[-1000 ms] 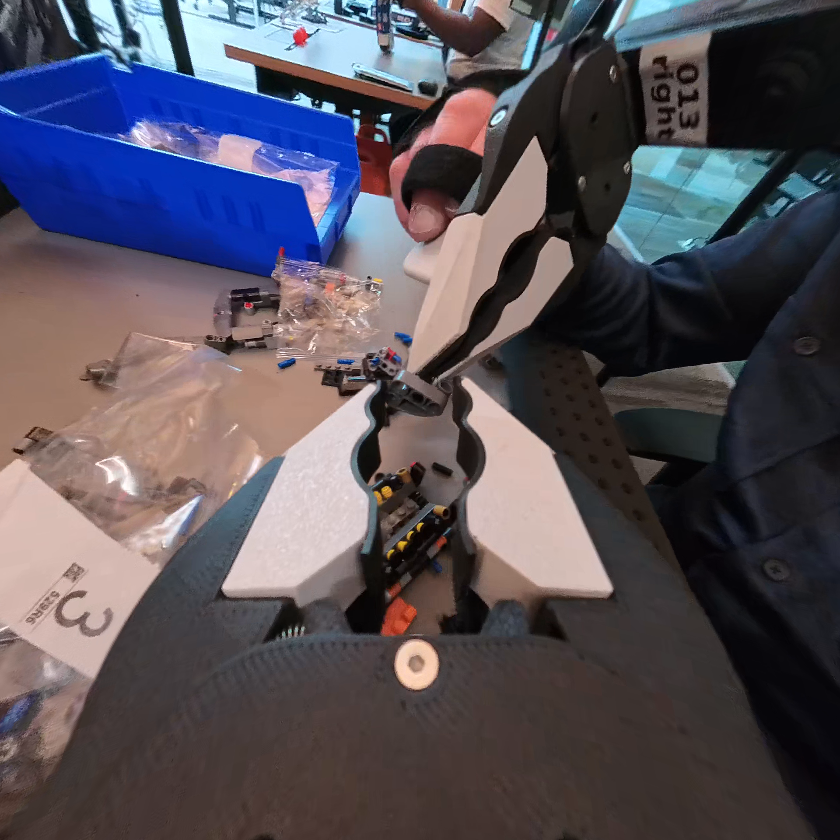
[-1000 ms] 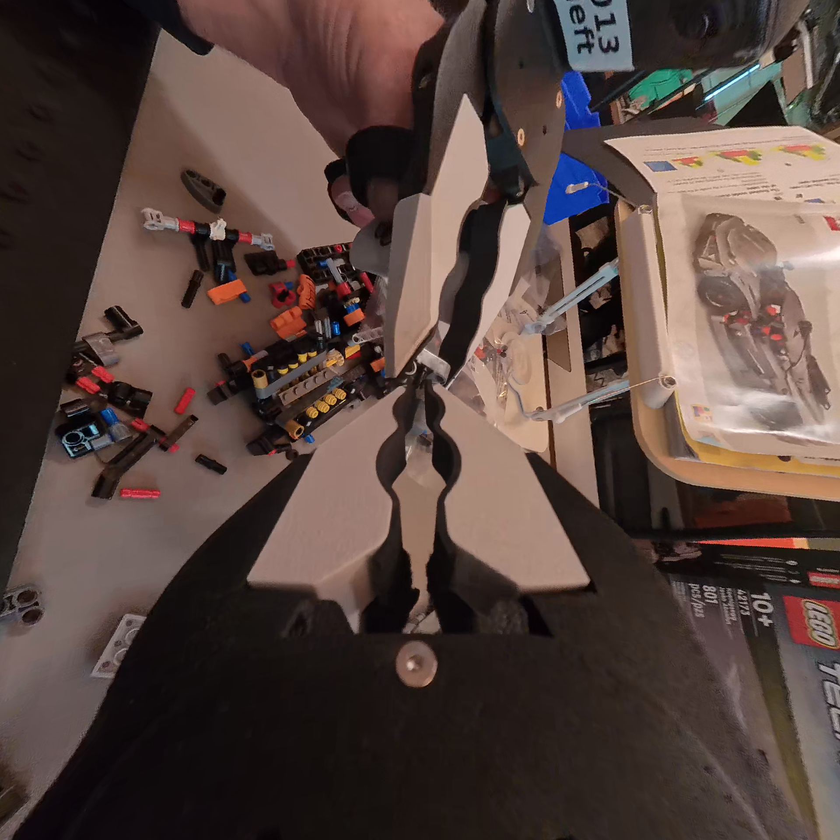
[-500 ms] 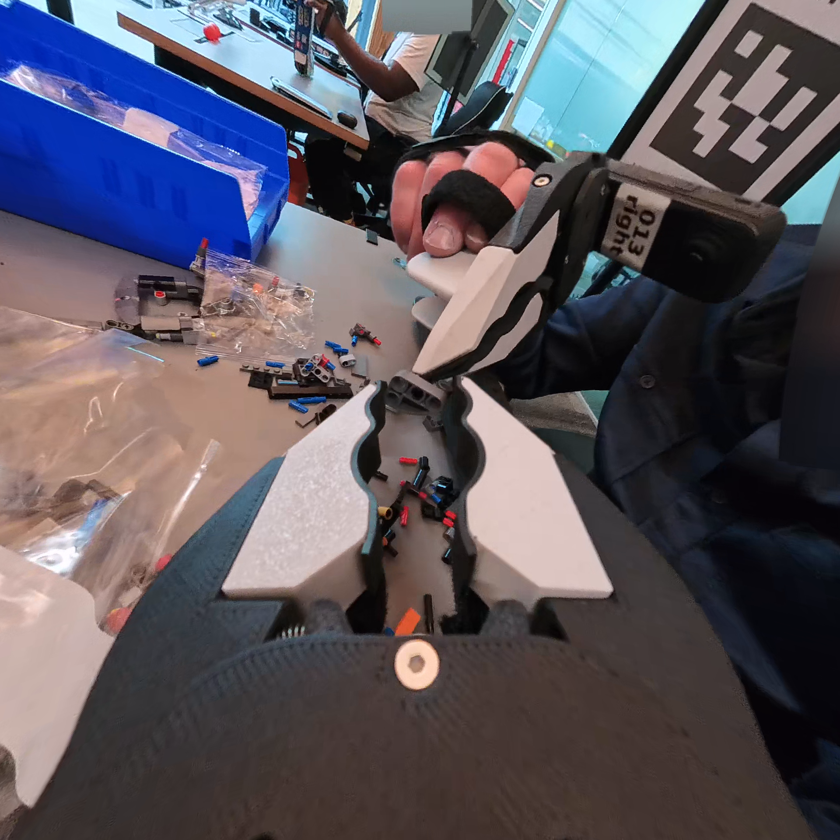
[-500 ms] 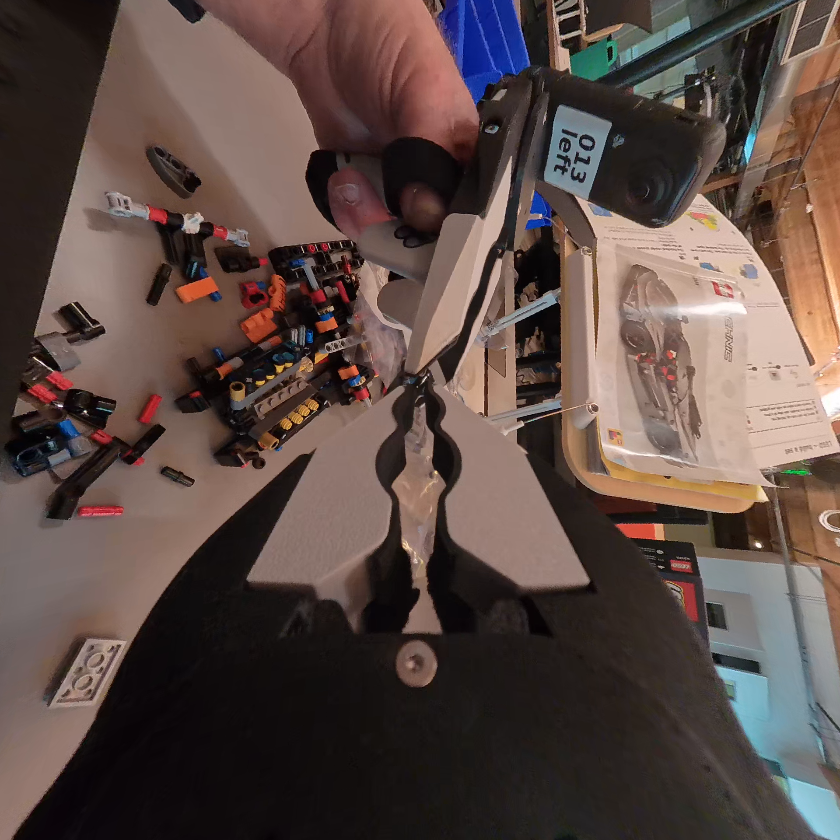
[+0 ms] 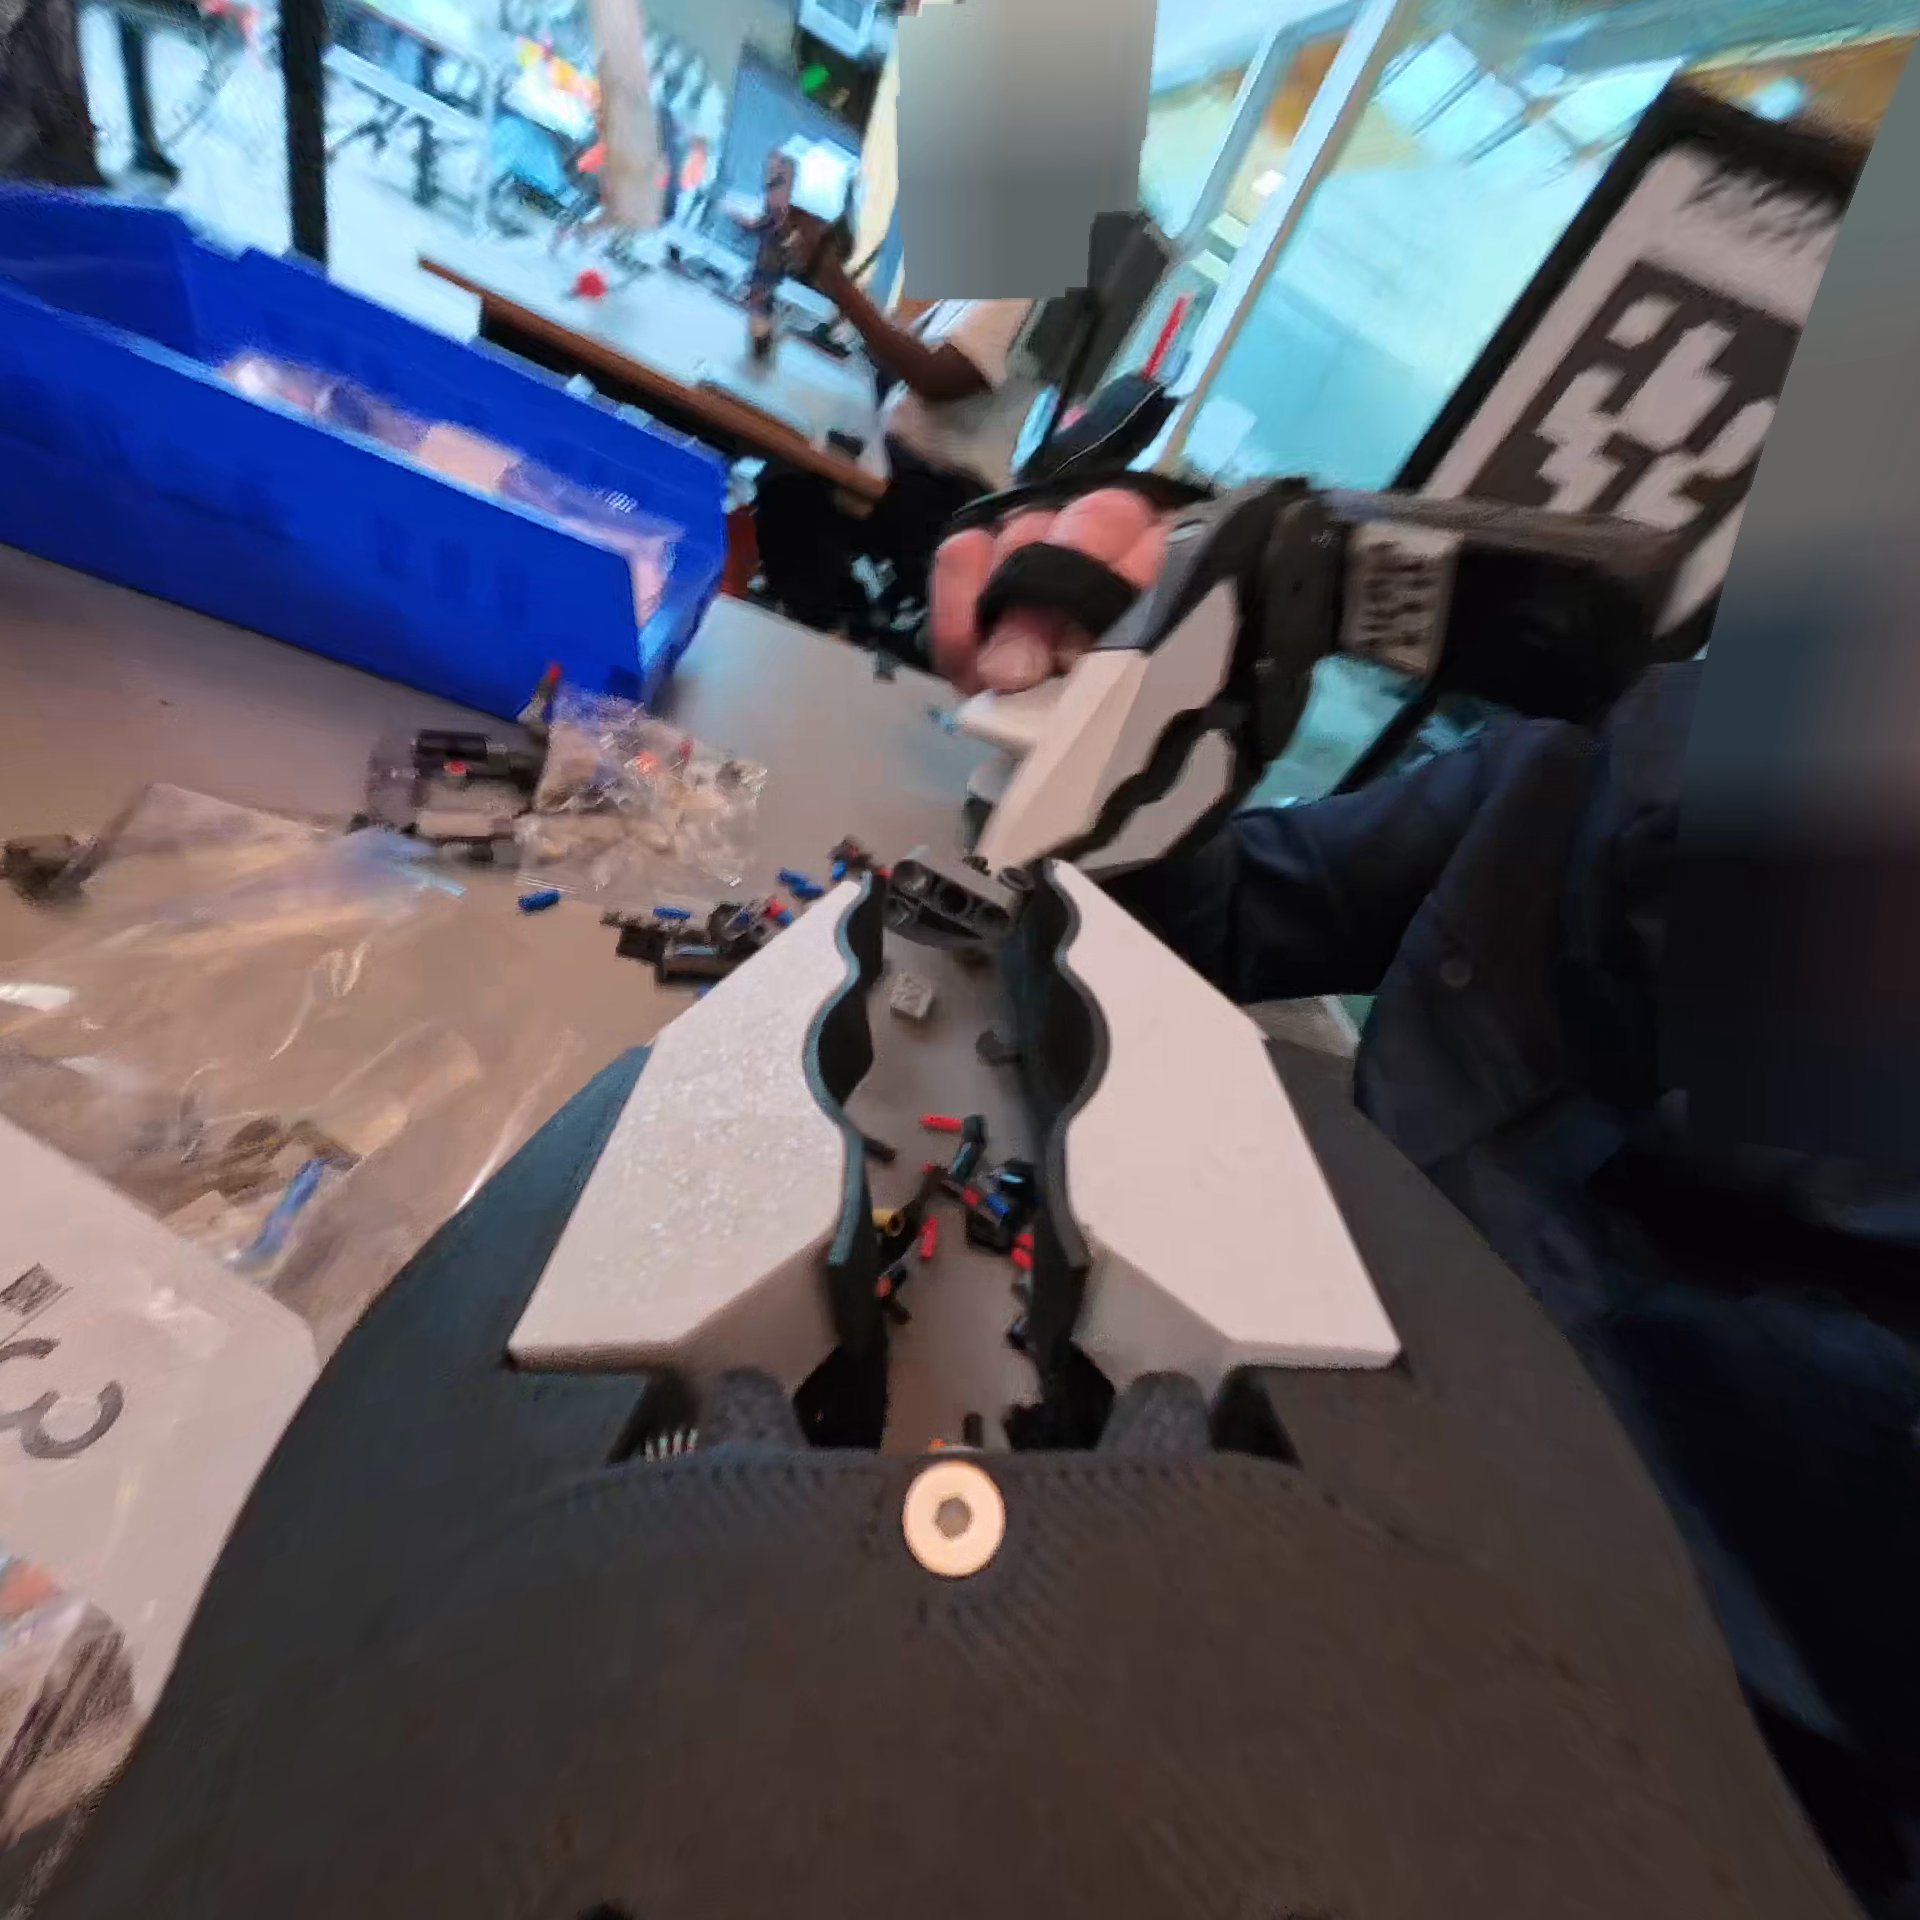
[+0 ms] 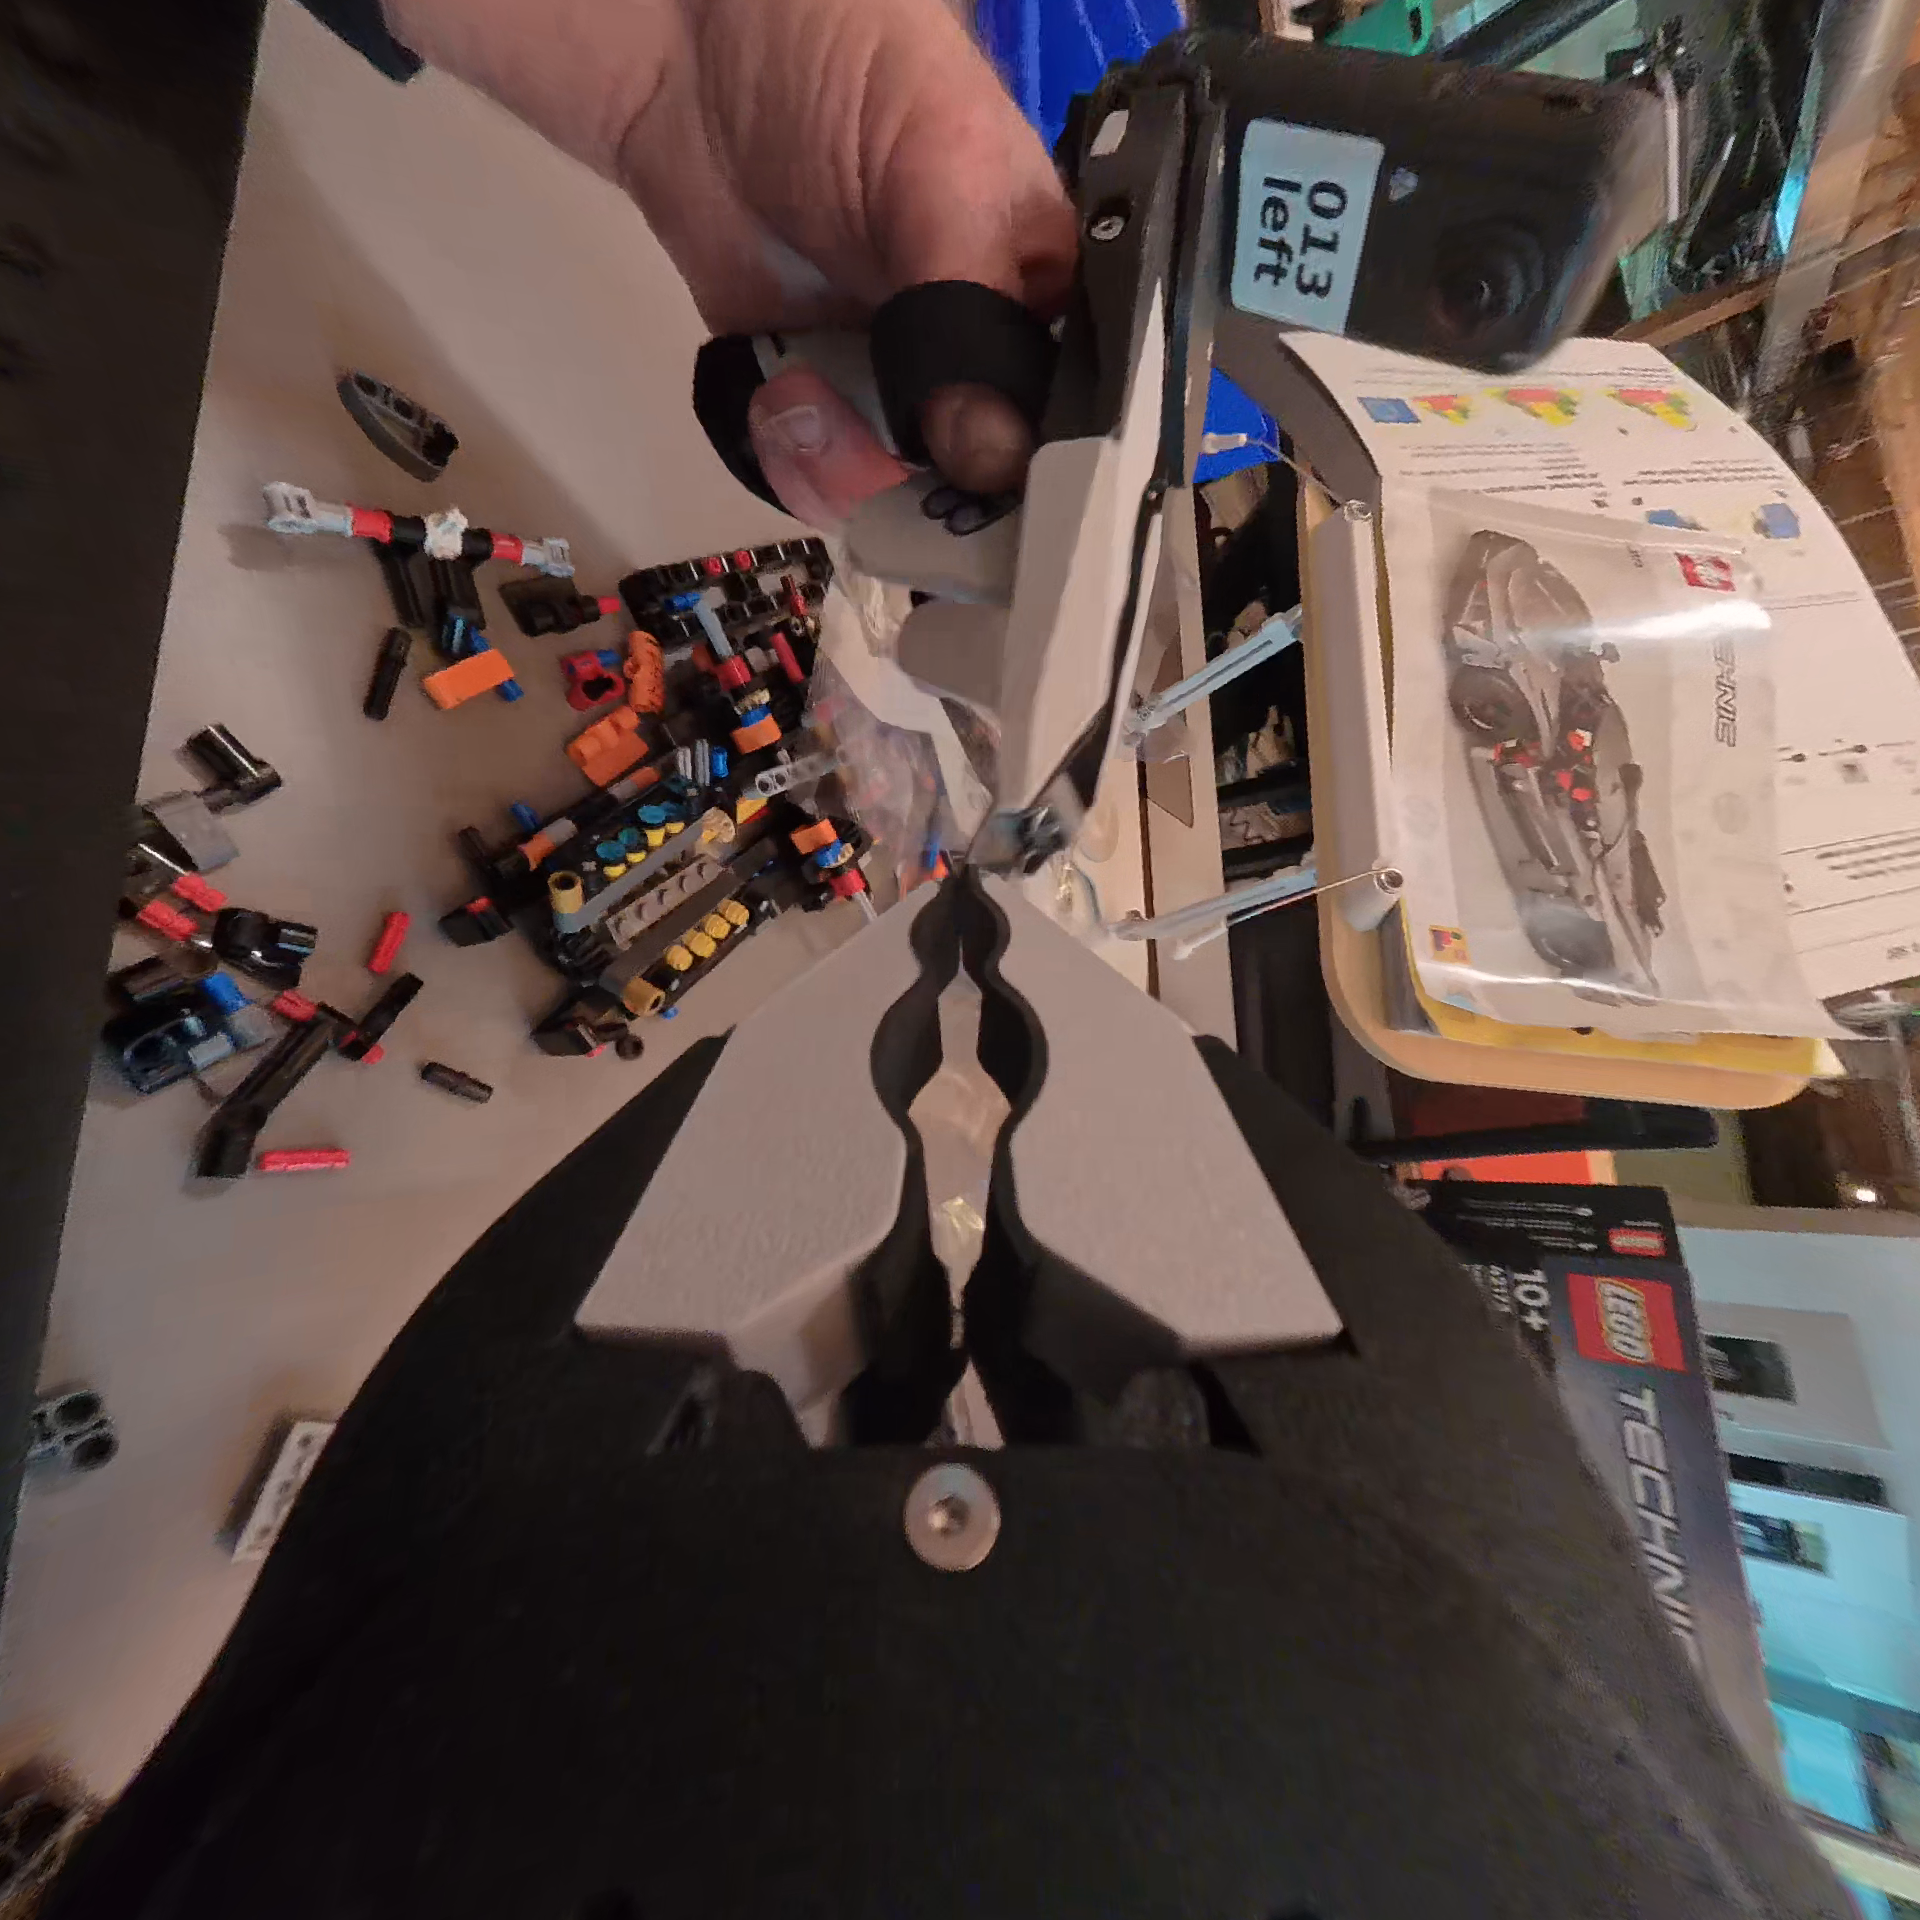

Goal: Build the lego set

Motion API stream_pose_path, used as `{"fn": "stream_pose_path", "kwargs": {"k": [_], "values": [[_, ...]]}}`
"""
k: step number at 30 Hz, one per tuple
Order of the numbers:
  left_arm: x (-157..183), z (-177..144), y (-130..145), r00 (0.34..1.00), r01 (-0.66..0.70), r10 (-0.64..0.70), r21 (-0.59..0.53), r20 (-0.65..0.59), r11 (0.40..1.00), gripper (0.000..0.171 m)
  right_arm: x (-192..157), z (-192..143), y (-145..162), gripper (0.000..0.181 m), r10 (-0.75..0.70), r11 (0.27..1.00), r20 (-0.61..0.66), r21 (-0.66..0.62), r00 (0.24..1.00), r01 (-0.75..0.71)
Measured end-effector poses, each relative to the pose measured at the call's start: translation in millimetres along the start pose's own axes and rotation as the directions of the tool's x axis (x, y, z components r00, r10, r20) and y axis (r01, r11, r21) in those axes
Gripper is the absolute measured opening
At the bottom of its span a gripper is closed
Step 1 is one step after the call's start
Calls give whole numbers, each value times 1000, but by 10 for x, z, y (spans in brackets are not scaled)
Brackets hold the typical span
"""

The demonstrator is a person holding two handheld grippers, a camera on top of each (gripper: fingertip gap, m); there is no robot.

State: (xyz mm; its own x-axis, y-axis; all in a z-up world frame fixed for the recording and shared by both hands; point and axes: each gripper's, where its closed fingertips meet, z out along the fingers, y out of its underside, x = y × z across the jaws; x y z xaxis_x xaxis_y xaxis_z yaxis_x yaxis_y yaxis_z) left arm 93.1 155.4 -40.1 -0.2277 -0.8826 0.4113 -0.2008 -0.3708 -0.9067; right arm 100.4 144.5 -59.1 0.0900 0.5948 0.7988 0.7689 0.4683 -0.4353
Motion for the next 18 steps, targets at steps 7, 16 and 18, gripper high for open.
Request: {"fn": "stream_pose_path", "kwargs": {"k": [7,16,18], "values": [[66,28,22,1000,-7,6,-20,-27,1000,26,96,-6,78,0,82,995,-1,63,997,-82],[13,119,223,1000,3,-6,-120,-24,993,26,69,-33,-42,0,100,983,18,154,995,-102],[27,126,229,1000,-5,1,-125,-29,992,26,63,-38,-55,0,117,979,37,166,992,-121]]}}
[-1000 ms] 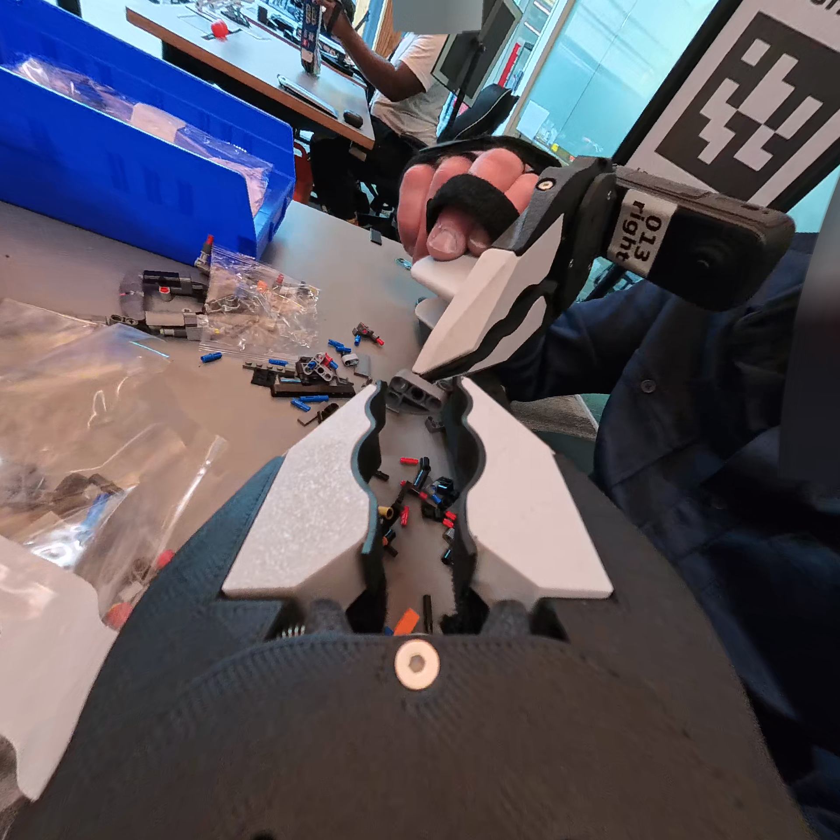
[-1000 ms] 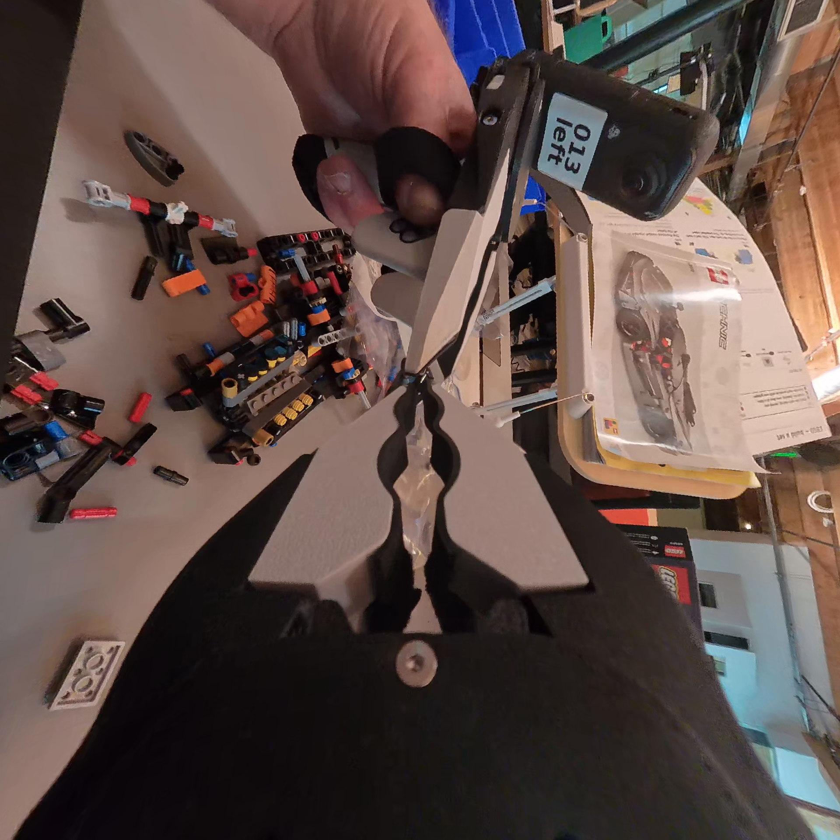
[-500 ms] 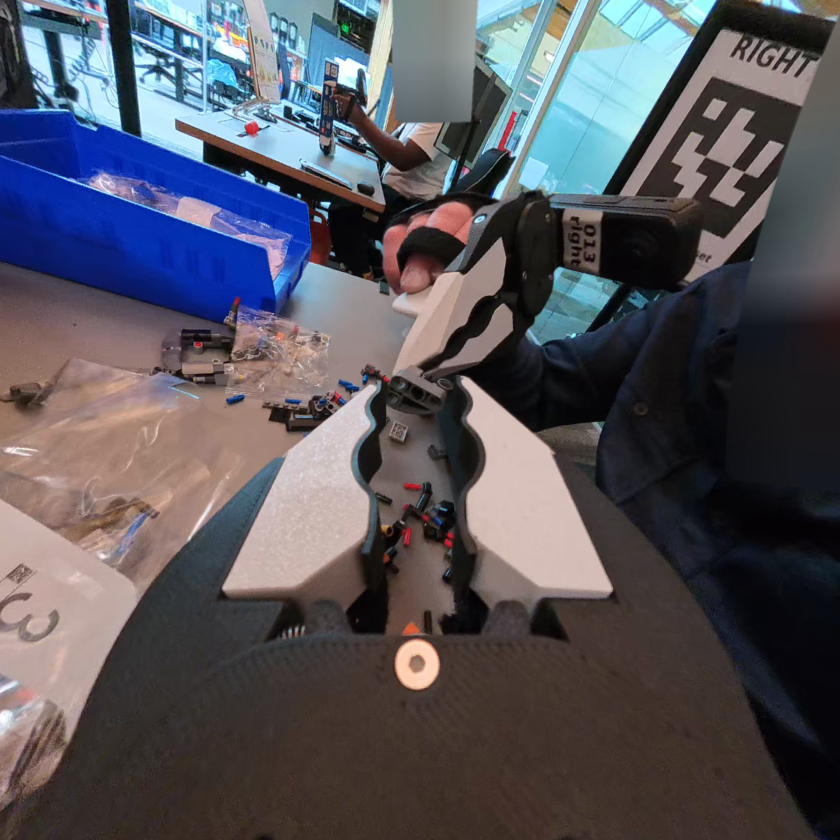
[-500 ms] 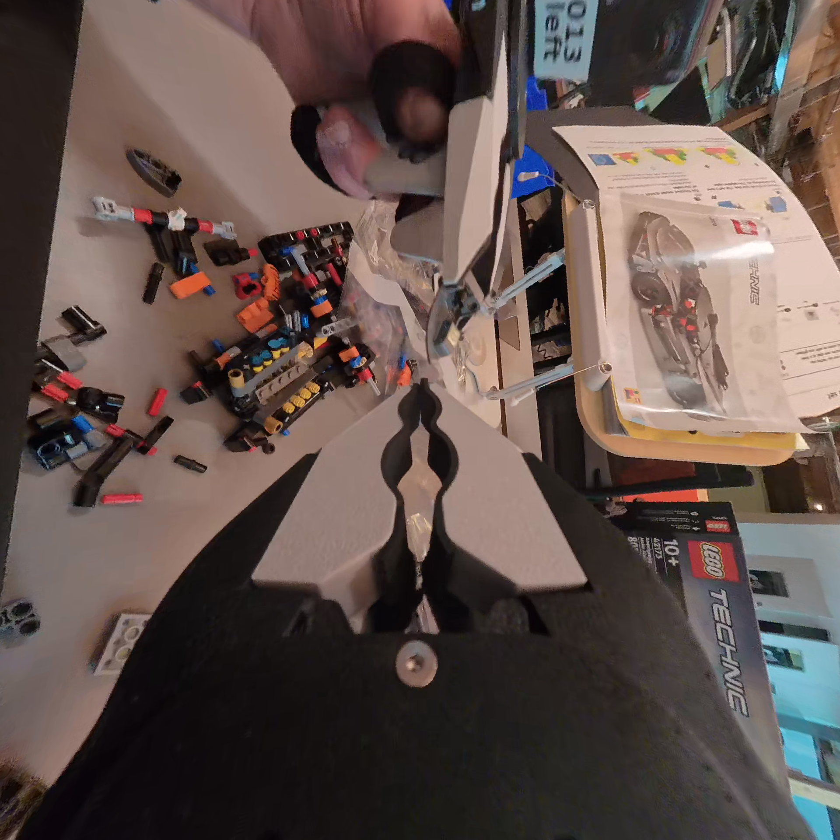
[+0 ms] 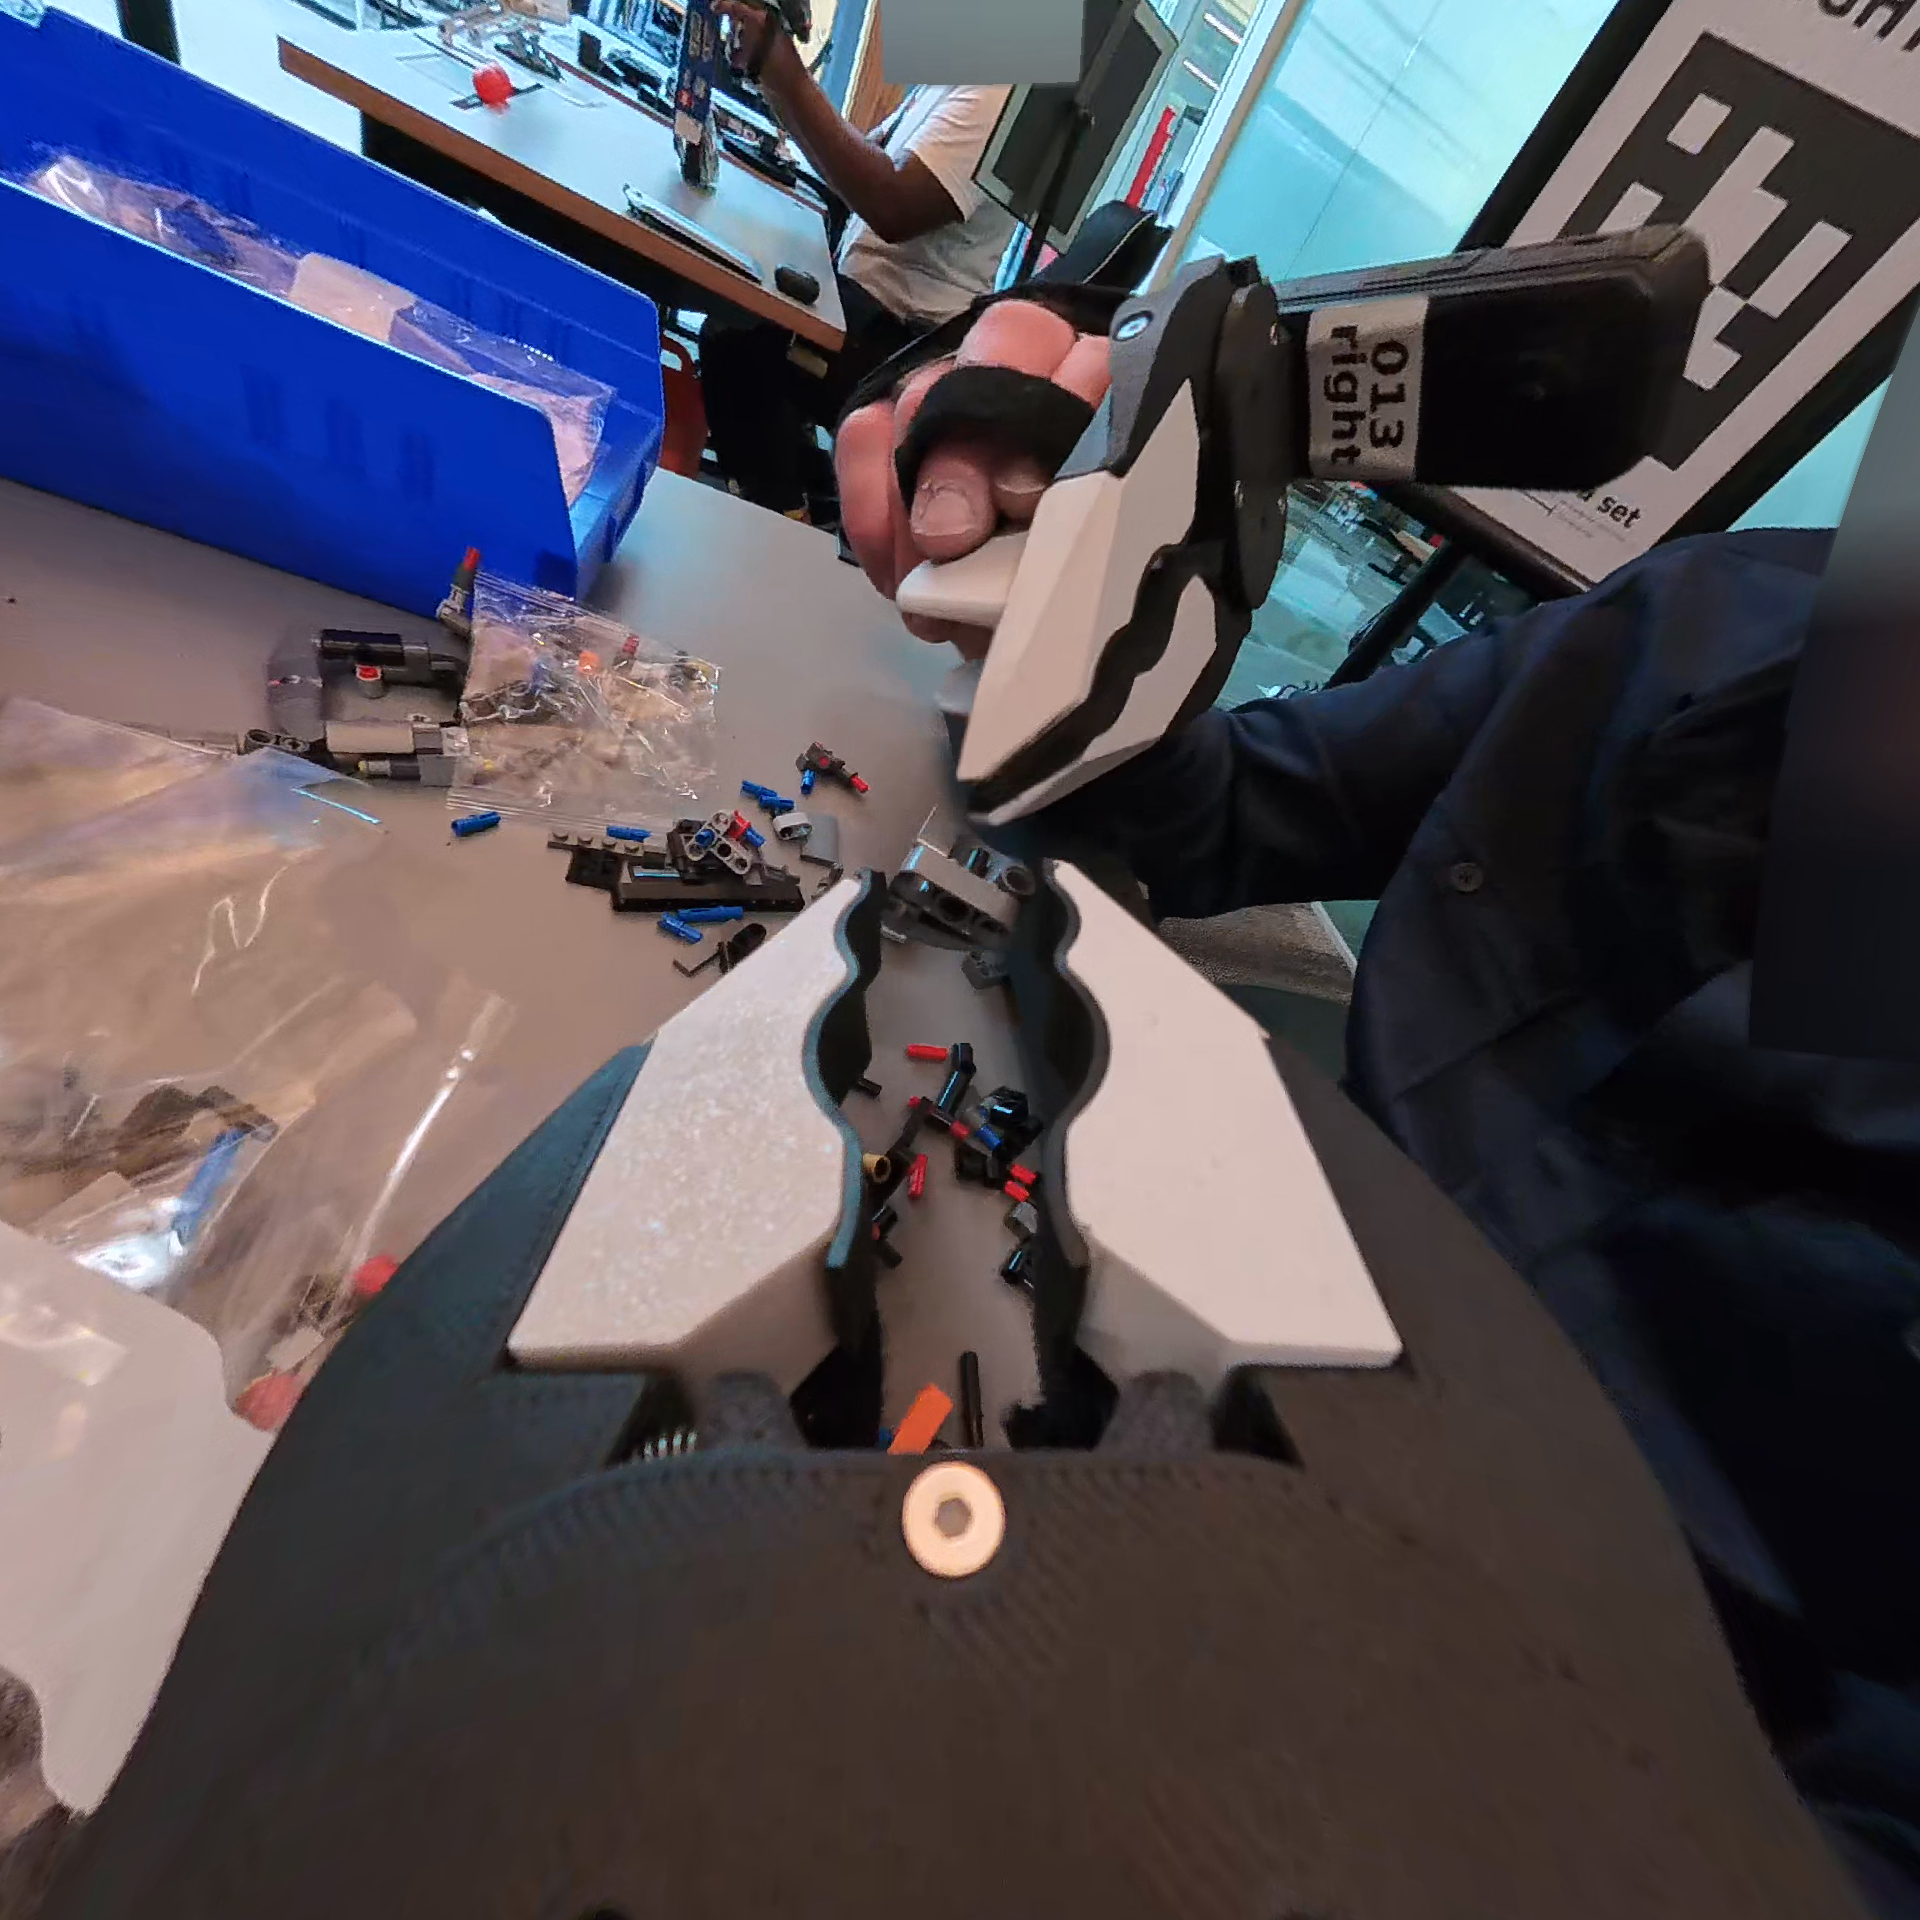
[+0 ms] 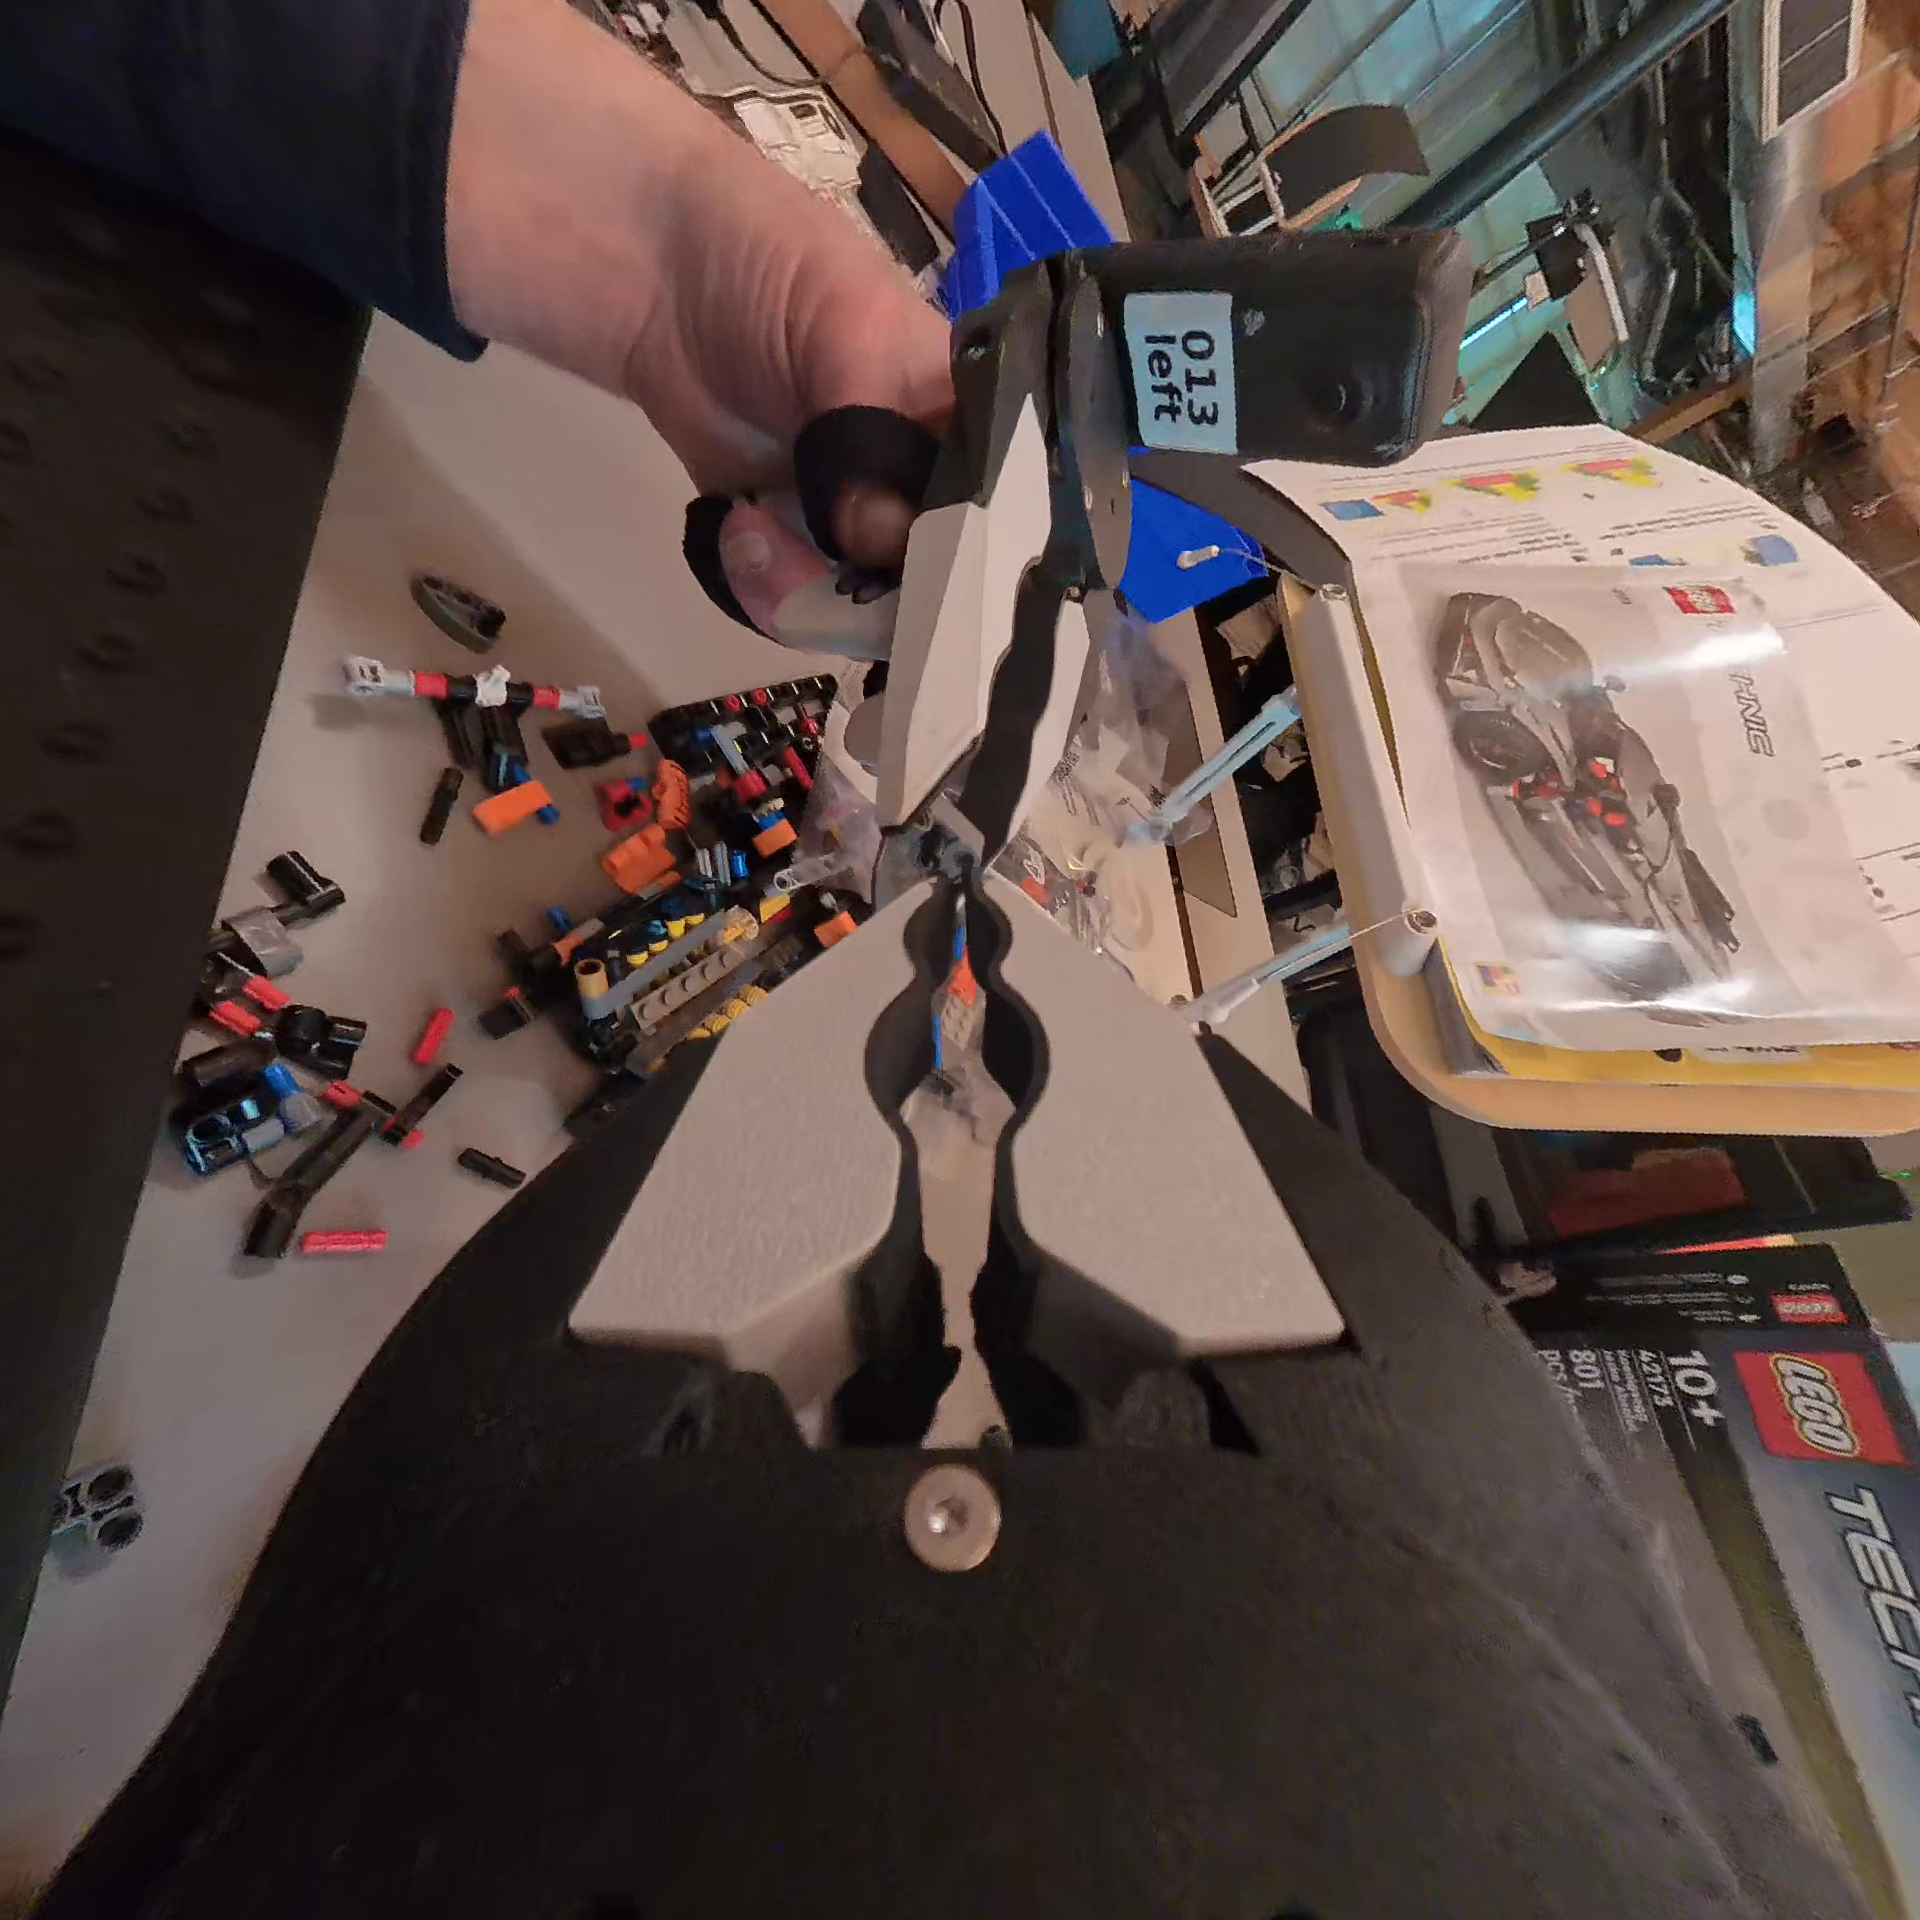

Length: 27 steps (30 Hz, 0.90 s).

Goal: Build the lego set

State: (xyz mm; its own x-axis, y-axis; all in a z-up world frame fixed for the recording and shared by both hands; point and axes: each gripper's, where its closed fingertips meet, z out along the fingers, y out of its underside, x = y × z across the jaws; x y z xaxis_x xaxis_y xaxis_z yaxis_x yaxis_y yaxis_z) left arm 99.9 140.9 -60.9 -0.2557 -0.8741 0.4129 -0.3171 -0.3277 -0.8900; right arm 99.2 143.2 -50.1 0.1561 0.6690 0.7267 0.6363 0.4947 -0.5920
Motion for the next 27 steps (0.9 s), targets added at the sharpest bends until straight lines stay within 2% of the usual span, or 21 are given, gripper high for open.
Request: {"fn": "stream_pose_path", "kwargs": {"k": [5,11,15,20,27], "values": [[2,38,28,1000,0,0,-19,-1,1000,26,-78,56,63,5,-36,999,25,-39,999,37],[14,58,41,1000,1,-1,-28,-6,1000,26,-128,92,52,2,-92,994,15,-60,996,93],[-17,61,41,1000,16,-15,-23,5,1000,26,-116,105,56,2,-127,989,-10,-82,992,125],[1,28,-25,997,60,-59,33,-40,998,26,-65,119,31,2,-206,972,-84,-132,975,194],[-32,42,-47,996,82,-79,59,-41,995,26,-31,116,41,1,-172,975,-97,-157,980,155]]}}
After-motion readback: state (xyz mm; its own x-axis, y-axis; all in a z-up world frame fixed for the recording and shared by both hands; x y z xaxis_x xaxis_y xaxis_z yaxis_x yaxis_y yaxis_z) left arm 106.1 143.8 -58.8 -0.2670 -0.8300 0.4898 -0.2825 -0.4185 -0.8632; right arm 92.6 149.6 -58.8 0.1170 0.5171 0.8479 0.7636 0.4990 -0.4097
